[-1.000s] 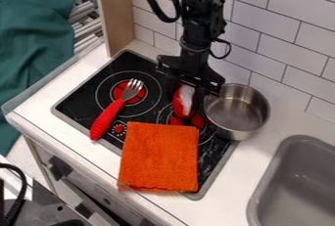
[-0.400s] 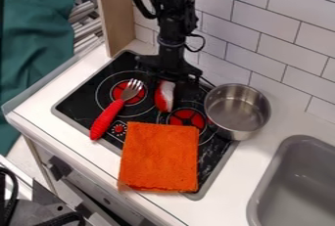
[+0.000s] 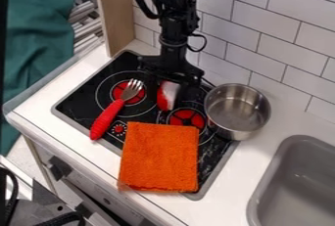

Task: Put the object between the fork and the pot

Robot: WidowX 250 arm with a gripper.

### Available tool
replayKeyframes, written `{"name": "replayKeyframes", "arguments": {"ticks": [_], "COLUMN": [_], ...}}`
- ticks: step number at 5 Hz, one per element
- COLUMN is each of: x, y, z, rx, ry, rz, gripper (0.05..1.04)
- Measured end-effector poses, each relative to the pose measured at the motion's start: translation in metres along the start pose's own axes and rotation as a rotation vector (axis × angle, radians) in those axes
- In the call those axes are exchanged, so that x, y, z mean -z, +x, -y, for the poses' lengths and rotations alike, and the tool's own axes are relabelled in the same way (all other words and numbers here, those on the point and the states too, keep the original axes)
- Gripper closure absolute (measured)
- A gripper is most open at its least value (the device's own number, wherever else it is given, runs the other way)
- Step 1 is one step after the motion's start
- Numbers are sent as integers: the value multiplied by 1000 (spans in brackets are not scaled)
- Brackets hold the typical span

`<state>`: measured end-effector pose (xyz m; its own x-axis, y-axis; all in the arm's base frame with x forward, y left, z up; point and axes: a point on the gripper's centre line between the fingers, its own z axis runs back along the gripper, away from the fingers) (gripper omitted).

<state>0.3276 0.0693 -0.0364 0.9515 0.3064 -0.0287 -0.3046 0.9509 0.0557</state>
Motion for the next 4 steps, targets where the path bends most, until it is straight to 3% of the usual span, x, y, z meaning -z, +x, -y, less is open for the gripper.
{"name": "replayKeyframes", "arguments": {"ticks": [1,2,3,4], "x": [-8,-52,-80,-86], "y": [-9,-22,-44,-65], "z": [-1,-4,-8,-10], "rx": [27,27,15,4], "ry": [-9,-28,-61,-76], "rz": [23,149,228,238], "gripper": [74,78,79,79]}}
